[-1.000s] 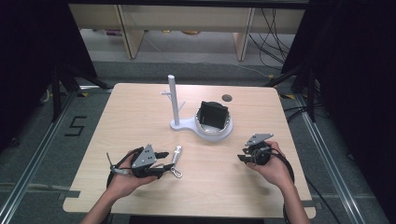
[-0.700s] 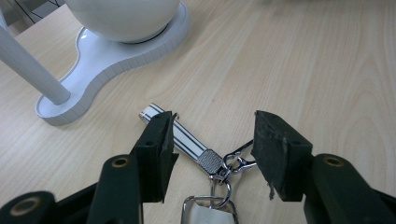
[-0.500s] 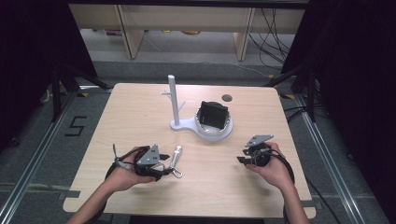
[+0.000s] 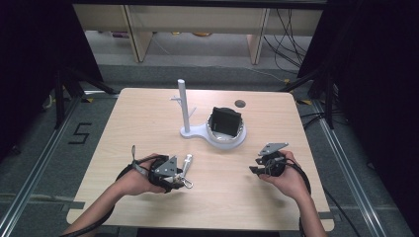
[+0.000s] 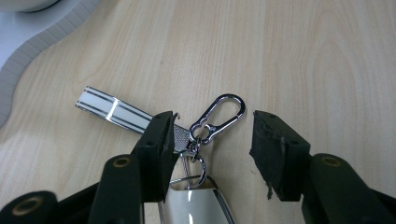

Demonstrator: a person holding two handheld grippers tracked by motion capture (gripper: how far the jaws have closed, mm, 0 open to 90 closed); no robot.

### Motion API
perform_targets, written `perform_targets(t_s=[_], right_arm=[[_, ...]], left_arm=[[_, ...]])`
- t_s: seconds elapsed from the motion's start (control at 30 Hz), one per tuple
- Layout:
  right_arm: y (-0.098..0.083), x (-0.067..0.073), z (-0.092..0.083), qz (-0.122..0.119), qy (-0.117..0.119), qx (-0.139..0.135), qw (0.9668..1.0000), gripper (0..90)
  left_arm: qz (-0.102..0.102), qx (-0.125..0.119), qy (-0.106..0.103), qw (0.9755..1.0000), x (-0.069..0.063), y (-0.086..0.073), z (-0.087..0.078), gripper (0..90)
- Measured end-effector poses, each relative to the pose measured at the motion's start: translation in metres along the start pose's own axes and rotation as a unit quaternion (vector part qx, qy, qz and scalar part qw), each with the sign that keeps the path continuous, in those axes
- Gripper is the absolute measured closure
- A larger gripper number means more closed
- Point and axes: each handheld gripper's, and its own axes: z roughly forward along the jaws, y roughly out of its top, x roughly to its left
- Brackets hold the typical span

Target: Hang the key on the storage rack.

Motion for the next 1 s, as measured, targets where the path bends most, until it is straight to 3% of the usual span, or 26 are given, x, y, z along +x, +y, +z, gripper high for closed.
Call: perform_targets(t_s=[0.03,0.07,0.2,0.27,0.47,0.77,1.0], right_arm=[[0.000,0.000,0.000,0.001,0.000,0.000,1.0000,58.8],[0.000,0.002,0.000,0.011,0.002,0.000,0.9999,58.8],[0.000,0.000,0.000,-0.002,-0.003,-0.011,0.9999,58.6],[-0.001,0.001,0.000,0.005,0.000,-0.011,0.9999,58.5],[0.000,0.001,0.000,0.005,0.006,0.002,1.0000,58.2],[-0.001,0.002,0.002,0.006,0.005,-0.003,1.0000,58.0],[-0.001,0.003,0.002,0.007,0.008,-0.004,0.9999,57.8]], left_arm=[[-0.009,-0.005,-0.003,0.9999,0.000,0.000,0.002,49.3],[0.005,0.010,-0.007,0.9999,0.003,0.002,0.002,49.4],[0.006,0.014,-0.017,0.9997,0.004,0.004,0.005,49.6],[0.007,0.013,-0.017,0.9998,0.004,0.005,0.006,49.8],[0.004,0.021,-0.028,0.9994,0.005,0.007,0.012,50.3],[0.021,0.044,-0.049,0.9976,0.007,0.008,0.020,52.7],[0.033,0.049,-0.043,0.9973,0.006,0.011,0.023,56.1]])
